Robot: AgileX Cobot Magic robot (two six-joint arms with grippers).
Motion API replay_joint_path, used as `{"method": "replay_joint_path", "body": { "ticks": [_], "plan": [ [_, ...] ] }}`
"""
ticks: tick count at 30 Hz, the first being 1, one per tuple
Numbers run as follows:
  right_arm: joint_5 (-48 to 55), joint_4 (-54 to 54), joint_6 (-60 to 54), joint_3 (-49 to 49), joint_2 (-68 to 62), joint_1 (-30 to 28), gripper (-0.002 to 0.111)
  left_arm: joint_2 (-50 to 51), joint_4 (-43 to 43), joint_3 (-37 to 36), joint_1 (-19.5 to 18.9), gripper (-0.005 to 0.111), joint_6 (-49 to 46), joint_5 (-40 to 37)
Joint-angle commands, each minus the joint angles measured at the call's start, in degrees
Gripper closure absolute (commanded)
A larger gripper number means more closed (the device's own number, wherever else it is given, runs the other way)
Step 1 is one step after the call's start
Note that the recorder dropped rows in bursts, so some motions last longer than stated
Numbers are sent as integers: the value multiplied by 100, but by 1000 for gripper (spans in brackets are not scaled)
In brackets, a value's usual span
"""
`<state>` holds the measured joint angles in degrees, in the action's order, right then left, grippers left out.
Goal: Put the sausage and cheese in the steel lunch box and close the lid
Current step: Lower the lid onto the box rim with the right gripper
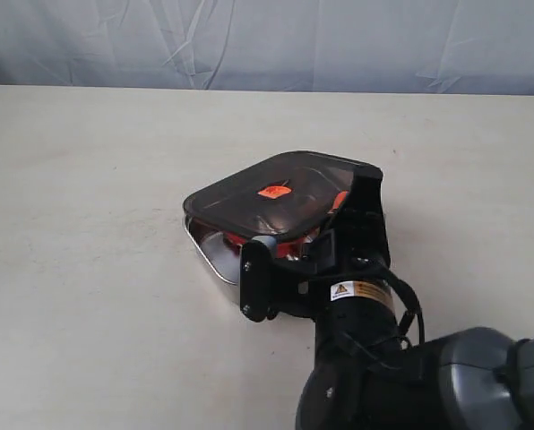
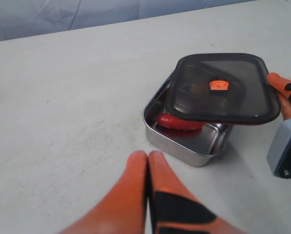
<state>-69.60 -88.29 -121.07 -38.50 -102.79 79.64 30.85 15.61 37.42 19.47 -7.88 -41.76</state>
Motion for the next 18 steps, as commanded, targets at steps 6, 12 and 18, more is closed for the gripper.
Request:
{"method": "replay_joint_path", "body": {
  "ticks": [6,12,18],
  "plan": [
    [-36,373,23,-524,-812,-188,109,-24,31,-35,12,107,-7,84],
    [-36,295,23,-866,-1120,-392,109,-24,31,-35,12,107,-7,73],
    [394,-100,23,-907,-1175,-413,109,-24,31,-35,12,107,-7,87]
  ]
}}
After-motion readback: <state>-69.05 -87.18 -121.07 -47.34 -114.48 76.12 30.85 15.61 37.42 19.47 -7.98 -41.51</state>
